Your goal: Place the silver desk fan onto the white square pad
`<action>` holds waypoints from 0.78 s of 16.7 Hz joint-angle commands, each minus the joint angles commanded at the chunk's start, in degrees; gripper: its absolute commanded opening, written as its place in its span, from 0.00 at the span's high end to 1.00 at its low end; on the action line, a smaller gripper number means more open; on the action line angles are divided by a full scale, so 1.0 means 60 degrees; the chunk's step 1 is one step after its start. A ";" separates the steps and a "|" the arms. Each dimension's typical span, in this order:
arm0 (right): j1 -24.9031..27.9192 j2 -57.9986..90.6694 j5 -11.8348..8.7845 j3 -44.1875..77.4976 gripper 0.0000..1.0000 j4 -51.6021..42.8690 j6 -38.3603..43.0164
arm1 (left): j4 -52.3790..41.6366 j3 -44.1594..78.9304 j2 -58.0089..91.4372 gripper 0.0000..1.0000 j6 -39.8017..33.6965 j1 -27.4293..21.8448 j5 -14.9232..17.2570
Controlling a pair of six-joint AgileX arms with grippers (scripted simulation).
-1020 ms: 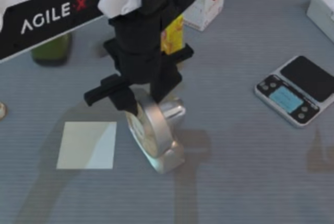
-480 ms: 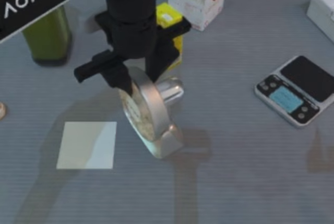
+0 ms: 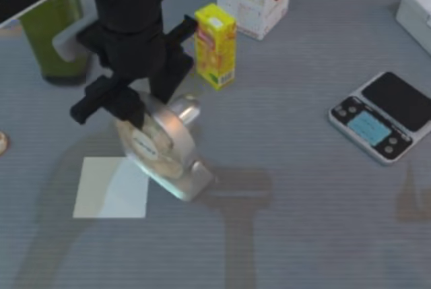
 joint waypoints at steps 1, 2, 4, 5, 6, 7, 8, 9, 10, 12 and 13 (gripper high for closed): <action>0.0000 0.0000 0.0000 0.0000 0.00 0.0000 0.0000 | 0.0115 -0.0357 -0.0271 1.00 -0.0664 0.0218 -0.0007; 0.0000 0.0000 0.0000 0.0000 0.00 0.0000 0.0000 | 0.0237 -0.0732 -0.0556 1.00 -0.1362 0.0447 -0.0015; 0.0000 0.0000 0.0000 0.0000 0.00 0.0000 0.0000 | 0.0482 -0.1511 -0.1133 1.00 -0.2739 0.0912 -0.0028; 0.0000 0.0000 0.0000 0.0000 0.00 0.0000 0.0000 | 0.0598 -0.1888 -0.1407 1.00 -0.3356 0.1132 -0.0034; 0.0000 0.0000 0.0000 0.0000 0.00 0.0000 0.0000 | 0.0704 -0.2236 -0.1657 1.00 -0.3879 0.1334 -0.0040; 0.0000 0.0000 0.0000 0.0000 0.00 0.0000 0.0000 | 0.0797 -0.2547 -0.1879 1.00 -0.4306 0.1511 -0.0045; 0.0000 0.0000 0.0000 0.0000 0.00 0.0000 0.0000 | 0.0875 -0.2806 -0.2064 1.00 -0.4634 0.1656 -0.0050; 0.0000 0.0000 0.0000 0.0000 0.00 0.0000 0.0000 | 0.0932 -0.2994 -0.2197 1.00 -0.4851 0.1759 -0.0053; 0.0000 0.0000 0.0000 0.0000 0.00 0.0000 0.0000 | 0.0966 -0.3102 -0.2276 1.00 -0.4970 0.1819 -0.0054; 0.0000 0.0000 0.0000 0.0000 0.00 0.0000 0.0000 | 0.0973 -0.3123 -0.2292 1.00 -0.4993 0.1831 -0.0055; 0.0000 0.0000 0.0000 0.0000 0.00 0.0000 0.0000 | 0.0973 -0.3123 -0.2292 1.00 -0.4993 0.1831 -0.0055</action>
